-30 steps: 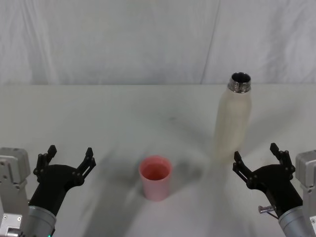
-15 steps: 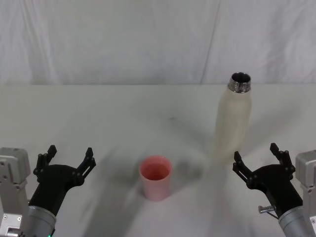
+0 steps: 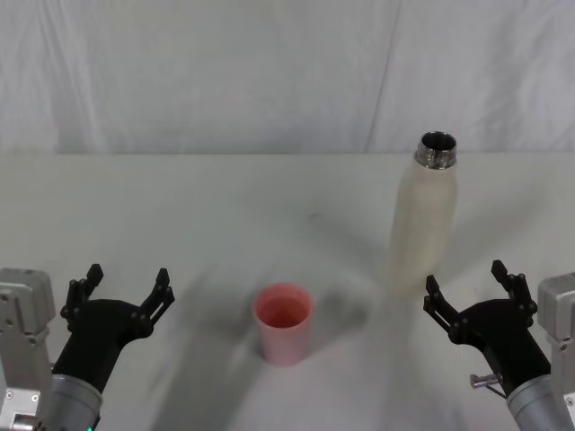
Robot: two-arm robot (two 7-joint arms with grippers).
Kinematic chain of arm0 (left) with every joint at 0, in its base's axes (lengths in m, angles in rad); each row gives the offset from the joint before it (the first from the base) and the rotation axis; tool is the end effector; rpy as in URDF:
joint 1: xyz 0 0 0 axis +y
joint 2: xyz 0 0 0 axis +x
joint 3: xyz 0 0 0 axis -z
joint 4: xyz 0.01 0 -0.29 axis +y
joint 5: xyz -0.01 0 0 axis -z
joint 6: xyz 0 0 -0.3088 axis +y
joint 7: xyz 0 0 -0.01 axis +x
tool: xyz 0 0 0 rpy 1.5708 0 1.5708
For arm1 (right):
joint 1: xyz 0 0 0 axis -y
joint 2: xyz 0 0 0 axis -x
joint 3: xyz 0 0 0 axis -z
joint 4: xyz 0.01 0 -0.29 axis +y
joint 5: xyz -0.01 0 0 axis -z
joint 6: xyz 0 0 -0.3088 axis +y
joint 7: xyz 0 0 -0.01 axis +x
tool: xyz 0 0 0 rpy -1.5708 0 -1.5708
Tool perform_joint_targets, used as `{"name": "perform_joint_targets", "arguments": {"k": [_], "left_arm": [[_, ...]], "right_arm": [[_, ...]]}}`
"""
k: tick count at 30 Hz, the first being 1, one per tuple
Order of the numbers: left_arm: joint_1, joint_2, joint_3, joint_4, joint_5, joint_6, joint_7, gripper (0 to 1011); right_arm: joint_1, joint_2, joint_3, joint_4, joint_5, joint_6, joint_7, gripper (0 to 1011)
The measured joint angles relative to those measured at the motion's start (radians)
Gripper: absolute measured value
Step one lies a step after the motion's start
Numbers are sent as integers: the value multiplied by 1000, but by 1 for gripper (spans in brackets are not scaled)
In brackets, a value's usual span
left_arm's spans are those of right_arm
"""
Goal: Grasp the thermos with one hand and pour water into the cup lid.
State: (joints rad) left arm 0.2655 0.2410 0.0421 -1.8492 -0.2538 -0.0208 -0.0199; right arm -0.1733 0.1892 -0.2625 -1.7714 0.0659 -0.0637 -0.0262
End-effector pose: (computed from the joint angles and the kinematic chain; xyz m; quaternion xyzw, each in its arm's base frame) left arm 0.2530 0.0376 -0.2852 -0.0174 0.0064 0.6616 0.7496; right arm 0.2658 0.0383 -0.2976 -0.0014 -0.0413 -0.6058 0.7945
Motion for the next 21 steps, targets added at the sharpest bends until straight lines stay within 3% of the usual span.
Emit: {"name": "perform_joint_targets", "arguments": {"k": [21], "left_arm": [[0,0,0,0,0,0,0,1001]], "right_arm": [[0,0,0,0,0,0,0,1000]]}}
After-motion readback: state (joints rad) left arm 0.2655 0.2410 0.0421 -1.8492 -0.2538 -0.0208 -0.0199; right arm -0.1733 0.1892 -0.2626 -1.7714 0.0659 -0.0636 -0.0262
